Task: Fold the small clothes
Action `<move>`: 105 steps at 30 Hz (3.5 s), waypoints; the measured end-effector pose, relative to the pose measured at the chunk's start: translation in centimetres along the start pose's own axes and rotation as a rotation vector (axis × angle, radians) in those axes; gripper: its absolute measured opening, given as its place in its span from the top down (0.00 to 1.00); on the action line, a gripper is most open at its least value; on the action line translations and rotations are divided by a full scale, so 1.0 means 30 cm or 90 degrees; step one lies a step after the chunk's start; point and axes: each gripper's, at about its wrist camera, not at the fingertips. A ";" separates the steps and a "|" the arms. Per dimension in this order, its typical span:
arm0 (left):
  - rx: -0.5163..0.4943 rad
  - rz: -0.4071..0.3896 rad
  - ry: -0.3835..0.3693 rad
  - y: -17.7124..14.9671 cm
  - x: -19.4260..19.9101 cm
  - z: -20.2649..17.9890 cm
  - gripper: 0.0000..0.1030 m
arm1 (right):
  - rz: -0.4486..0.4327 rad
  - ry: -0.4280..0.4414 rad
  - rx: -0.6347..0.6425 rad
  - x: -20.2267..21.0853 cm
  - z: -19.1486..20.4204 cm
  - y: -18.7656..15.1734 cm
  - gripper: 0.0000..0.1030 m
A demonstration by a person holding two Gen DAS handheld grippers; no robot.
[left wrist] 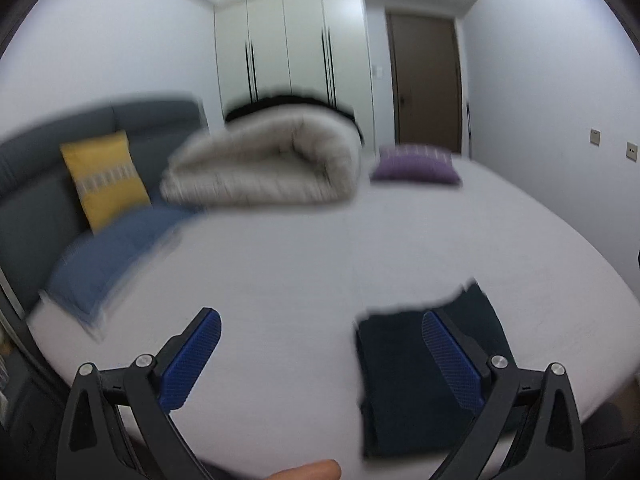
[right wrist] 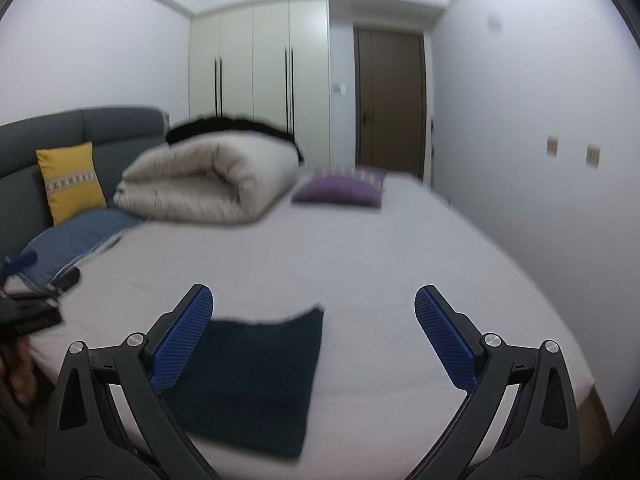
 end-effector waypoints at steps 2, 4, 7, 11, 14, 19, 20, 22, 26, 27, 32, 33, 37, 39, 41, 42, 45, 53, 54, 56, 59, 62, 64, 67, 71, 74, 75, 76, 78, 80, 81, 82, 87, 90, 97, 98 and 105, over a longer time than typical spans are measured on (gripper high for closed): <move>0.011 0.054 -0.032 -0.034 -0.061 -0.016 0.00 | 0.043 -0.004 -0.015 -0.046 0.007 -0.008 0.00; 0.015 0.099 -0.051 -0.071 -0.123 -0.035 0.00 | 0.085 -0.020 -0.031 -0.105 0.016 -0.027 0.00; 0.001 0.137 -0.056 -0.131 -0.188 -0.074 0.00 | 0.162 -0.034 -0.071 -0.216 -0.008 -0.091 0.00; 0.002 0.168 -0.060 -0.203 -0.249 -0.100 0.00 | 0.209 -0.046 -0.082 -0.329 -0.039 -0.202 0.00; 0.009 0.186 -0.056 -0.246 -0.290 -0.108 0.00 | 0.225 -0.061 -0.066 -0.395 -0.051 -0.297 0.00; 0.002 0.203 -0.051 -0.307 -0.355 -0.120 0.00 | 0.307 -0.071 -0.077 -0.551 -0.073 -0.447 0.01; 0.003 0.207 -0.051 -0.312 -0.362 -0.118 0.00 | 0.316 -0.069 -0.082 -0.564 -0.075 -0.465 0.01; 0.010 0.213 -0.049 -0.323 -0.372 -0.111 0.00 | 0.308 -0.066 -0.074 -0.560 -0.074 -0.489 0.01; 0.014 0.202 -0.051 -0.317 -0.366 -0.103 0.00 | 0.282 -0.085 -0.034 -0.545 -0.058 -0.486 0.01; 0.013 0.199 -0.051 -0.314 -0.363 -0.103 0.00 | 0.280 -0.080 -0.038 -0.537 -0.061 -0.482 0.01; 0.013 0.190 -0.053 -0.302 -0.350 -0.097 0.00 | 0.285 -0.070 -0.042 -0.502 -0.065 -0.451 0.00; 0.012 0.189 -0.052 -0.301 -0.348 -0.098 0.00 | 0.285 -0.070 -0.039 -0.500 -0.062 -0.452 0.01; 0.007 0.188 -0.049 -0.301 -0.346 -0.100 0.00 | 0.287 -0.070 -0.036 -0.484 -0.064 -0.442 0.01; 0.005 0.186 -0.047 -0.302 -0.344 -0.103 0.00 | 0.288 -0.070 -0.036 -0.477 -0.067 -0.439 0.01; 0.003 0.186 -0.046 -0.303 -0.342 -0.106 0.00 | 0.289 -0.070 -0.036 -0.476 -0.067 -0.438 0.01; 0.004 0.186 -0.047 -0.303 -0.341 -0.107 0.00 | 0.289 -0.071 -0.037 -0.469 -0.065 -0.441 0.01; 0.002 0.184 -0.045 -0.303 -0.339 -0.110 0.00 | 0.290 -0.071 -0.038 -0.470 -0.065 -0.443 0.01; 0.000 0.184 -0.048 -0.301 -0.340 -0.115 0.00 | 0.291 -0.070 -0.034 -0.466 -0.062 -0.443 0.01; 0.000 0.184 -0.048 -0.301 -0.341 -0.116 0.00 | 0.291 -0.069 -0.034 -0.465 -0.063 -0.443 0.01; 0.000 0.184 -0.048 -0.301 -0.340 -0.117 0.00 | 0.292 -0.069 -0.032 -0.464 -0.063 -0.444 0.01; 0.000 0.184 -0.048 -0.301 -0.340 -0.117 0.00 | 0.293 -0.067 -0.031 -0.461 -0.065 -0.443 0.01; 0.000 0.184 -0.049 -0.301 -0.340 -0.117 0.00 | 0.293 -0.067 -0.029 -0.457 -0.061 -0.442 0.01; 0.001 0.185 -0.048 -0.302 -0.339 -0.119 0.00 | 0.293 -0.065 -0.029 -0.457 -0.068 -0.440 0.01; 0.000 0.185 -0.050 -0.301 -0.339 -0.121 0.00 | 0.293 -0.065 -0.029 -0.455 -0.065 -0.440 0.01; 0.000 0.185 -0.050 -0.301 -0.340 -0.120 0.00 | 0.293 -0.065 -0.029 -0.453 -0.062 -0.442 0.01; 0.000 0.185 -0.050 -0.301 -0.340 -0.120 0.00 | 0.293 -0.063 -0.029 -0.451 -0.061 -0.441 0.00; 0.000 0.185 -0.050 -0.301 -0.340 -0.120 0.00 | 0.293 -0.064 -0.029 -0.451 -0.060 -0.441 0.01; 0.000 0.185 -0.050 -0.301 -0.340 -0.120 0.00 | 0.293 -0.063 -0.029 -0.451 -0.061 -0.441 0.01; 0.001 0.185 -0.051 -0.301 -0.340 -0.121 0.00 | 0.293 -0.064 -0.029 -0.450 -0.059 -0.441 0.01; 0.000 0.186 -0.050 -0.300 -0.339 -0.122 0.00 | 0.293 -0.063 -0.029 -0.451 -0.061 -0.442 0.01; 0.000 0.185 -0.051 -0.300 -0.339 -0.122 0.00 | 0.293 -0.063 -0.029 -0.450 -0.059 -0.441 0.01; 0.000 0.186 -0.051 -0.300 -0.339 -0.122 0.00 | 0.293 -0.064 -0.029 -0.451 -0.060 -0.442 0.01; 0.002 0.186 -0.051 -0.300 -0.337 -0.125 0.00 | 0.294 -0.064 -0.030 -0.450 -0.057 -0.443 0.01; 0.002 0.186 -0.052 -0.299 -0.337 -0.123 0.00 | 0.294 -0.064 -0.030 -0.449 -0.057 -0.444 0.01; 0.002 0.188 -0.055 -0.301 -0.338 -0.125 0.00 | 0.293 -0.064 -0.031 -0.445 -0.052 -0.448 0.01; 0.002 0.188 -0.055 -0.301 -0.337 -0.125 0.00 | 0.293 -0.063 -0.031 -0.445 -0.052 -0.448 0.01; 0.002 0.189 -0.055 -0.302 -0.335 -0.129 0.00 | 0.293 -0.064 -0.032 -0.445 -0.051 -0.448 0.01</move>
Point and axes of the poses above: each gripper's, at about its wrist camera, not at the fingertips, and x roughly against the way its jaws point, z to its left, y to its top, and after that the axes turned 10 degrees about -x, right-handed
